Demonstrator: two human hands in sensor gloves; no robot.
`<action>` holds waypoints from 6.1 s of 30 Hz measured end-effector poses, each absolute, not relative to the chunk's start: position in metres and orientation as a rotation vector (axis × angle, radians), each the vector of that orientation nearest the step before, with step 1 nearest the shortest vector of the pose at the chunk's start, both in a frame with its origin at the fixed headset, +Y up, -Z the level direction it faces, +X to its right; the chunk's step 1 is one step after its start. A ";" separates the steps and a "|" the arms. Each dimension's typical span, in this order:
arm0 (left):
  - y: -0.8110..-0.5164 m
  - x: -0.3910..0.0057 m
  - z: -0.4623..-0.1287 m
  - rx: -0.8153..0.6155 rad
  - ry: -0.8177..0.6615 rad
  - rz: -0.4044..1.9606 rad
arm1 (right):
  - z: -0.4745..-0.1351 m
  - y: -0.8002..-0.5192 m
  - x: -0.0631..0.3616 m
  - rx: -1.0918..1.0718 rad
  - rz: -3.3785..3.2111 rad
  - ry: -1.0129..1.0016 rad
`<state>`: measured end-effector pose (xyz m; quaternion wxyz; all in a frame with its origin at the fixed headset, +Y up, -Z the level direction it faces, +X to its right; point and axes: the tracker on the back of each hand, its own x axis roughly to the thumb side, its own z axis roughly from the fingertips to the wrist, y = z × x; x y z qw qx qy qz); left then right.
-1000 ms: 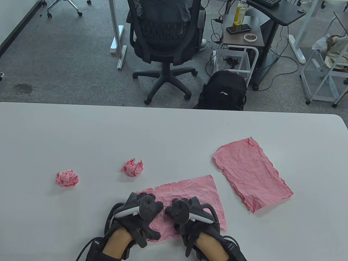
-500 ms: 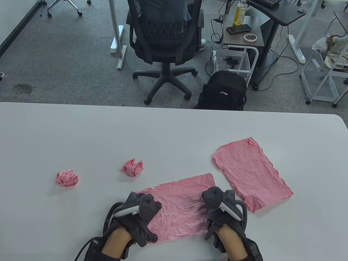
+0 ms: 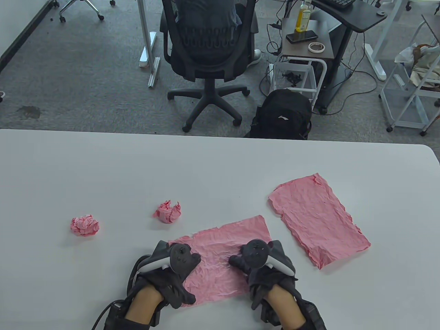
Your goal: Flatten crumpled papers and stack
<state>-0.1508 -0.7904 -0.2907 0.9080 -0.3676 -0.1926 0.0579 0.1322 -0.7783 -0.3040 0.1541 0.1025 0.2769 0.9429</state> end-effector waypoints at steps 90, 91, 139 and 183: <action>-0.754 -0.191 -0.292 -0.059 -0.185 0.311 | -0.285 -0.769 0.345 -0.693 1.758 -0.599; -0.753 -0.193 -0.291 -0.041 -0.180 0.312 | -0.283 -0.765 0.342 -0.687 1.827 -0.613; -0.765 -0.184 -0.396 -0.359 0.194 0.154 | -0.295 -0.748 0.147 0.461 2.519 -0.428; -0.729 -0.168 -0.273 0.084 -0.472 0.656 | -0.275 -0.734 0.034 0.742 2.347 -0.168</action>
